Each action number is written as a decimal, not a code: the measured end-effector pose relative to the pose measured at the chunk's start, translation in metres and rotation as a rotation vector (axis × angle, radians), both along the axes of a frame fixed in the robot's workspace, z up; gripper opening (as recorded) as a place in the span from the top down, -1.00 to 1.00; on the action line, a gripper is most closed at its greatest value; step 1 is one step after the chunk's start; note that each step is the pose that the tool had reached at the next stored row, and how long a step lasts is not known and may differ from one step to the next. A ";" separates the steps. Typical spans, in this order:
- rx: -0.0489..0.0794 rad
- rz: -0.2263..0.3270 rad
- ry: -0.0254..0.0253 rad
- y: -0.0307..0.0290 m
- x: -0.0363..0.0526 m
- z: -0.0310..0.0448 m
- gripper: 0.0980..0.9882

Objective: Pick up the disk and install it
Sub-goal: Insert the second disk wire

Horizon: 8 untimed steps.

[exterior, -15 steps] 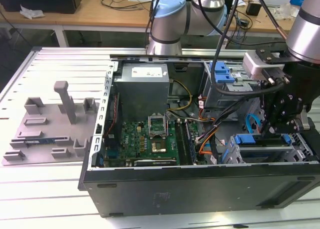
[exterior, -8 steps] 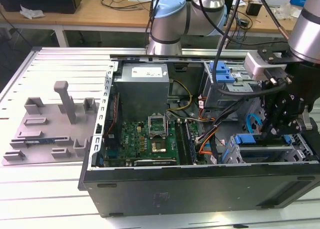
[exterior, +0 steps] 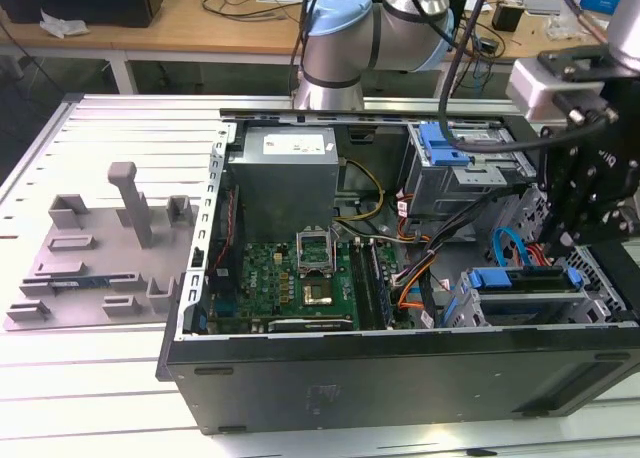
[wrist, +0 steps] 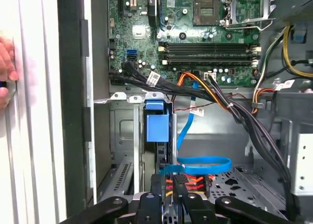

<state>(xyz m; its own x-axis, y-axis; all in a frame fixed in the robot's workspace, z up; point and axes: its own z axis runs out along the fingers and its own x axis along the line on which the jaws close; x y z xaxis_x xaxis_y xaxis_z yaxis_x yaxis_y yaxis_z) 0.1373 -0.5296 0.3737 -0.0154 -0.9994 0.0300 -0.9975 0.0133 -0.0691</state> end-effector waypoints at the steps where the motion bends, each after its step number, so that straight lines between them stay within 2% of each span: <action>1: 0.001 0.000 -0.0001 0.0000 0.0000 0.0035 0.68; 3: 0.003 0.000 -0.0003 0.0000 0.0001 0.0083 0.71; 5: 0.007 0.000 -0.0005 0.0001 0.0004 0.0142 0.98; 8: 0.007 0.000 -0.0006 0.0001 0.0004 0.0145 0.98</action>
<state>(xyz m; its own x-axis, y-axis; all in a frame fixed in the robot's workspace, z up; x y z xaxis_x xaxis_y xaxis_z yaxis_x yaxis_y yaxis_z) 0.1377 -0.5295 0.3881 -0.0156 -0.9996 0.0229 -0.9975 0.0140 -0.0696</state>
